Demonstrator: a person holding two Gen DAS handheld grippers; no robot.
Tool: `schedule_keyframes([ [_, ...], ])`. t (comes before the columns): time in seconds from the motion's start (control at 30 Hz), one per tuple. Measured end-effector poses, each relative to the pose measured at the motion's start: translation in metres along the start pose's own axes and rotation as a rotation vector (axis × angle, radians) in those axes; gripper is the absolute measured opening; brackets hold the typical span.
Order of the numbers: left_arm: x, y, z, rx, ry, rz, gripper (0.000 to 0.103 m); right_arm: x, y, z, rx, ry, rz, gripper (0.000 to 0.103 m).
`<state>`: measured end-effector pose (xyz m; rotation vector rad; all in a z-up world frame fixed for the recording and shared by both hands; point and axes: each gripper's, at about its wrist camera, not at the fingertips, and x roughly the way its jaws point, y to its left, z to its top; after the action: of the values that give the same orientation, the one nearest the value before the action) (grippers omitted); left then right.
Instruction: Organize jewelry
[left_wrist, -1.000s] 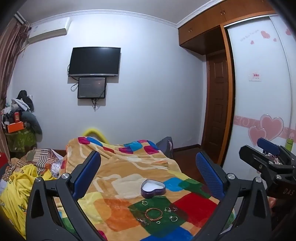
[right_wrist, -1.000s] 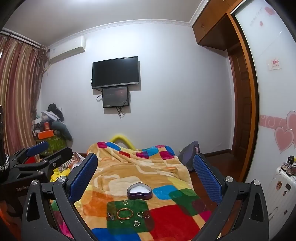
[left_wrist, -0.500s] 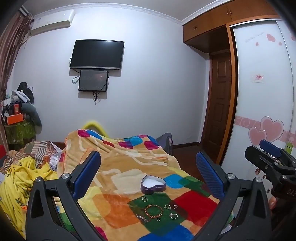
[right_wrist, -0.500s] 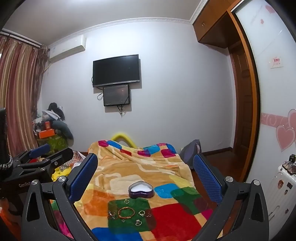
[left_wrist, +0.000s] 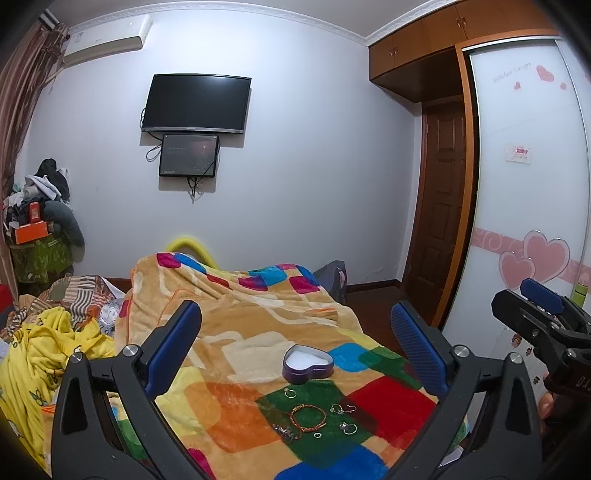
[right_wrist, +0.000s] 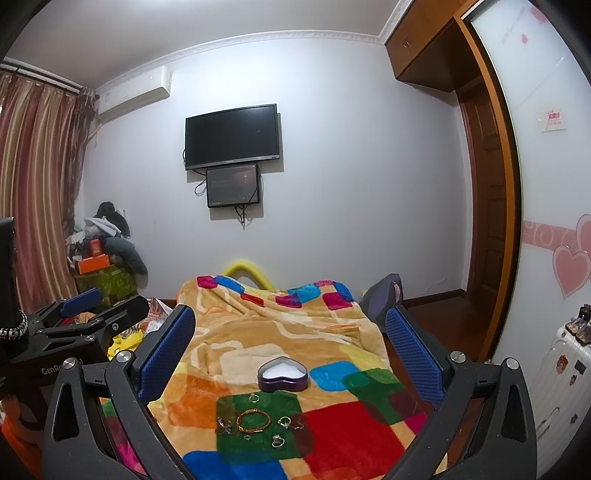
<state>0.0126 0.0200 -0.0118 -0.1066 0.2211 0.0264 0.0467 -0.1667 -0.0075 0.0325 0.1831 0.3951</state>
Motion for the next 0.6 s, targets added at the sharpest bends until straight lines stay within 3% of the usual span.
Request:
schedule_keyframes([
  [0.6,0.0043,-0.0003,0.0007,-0.004,0.010,-0.008,0.103,-0.0002,0.0008,-0.0012,0.007,0.006,0.002,0.103],
])
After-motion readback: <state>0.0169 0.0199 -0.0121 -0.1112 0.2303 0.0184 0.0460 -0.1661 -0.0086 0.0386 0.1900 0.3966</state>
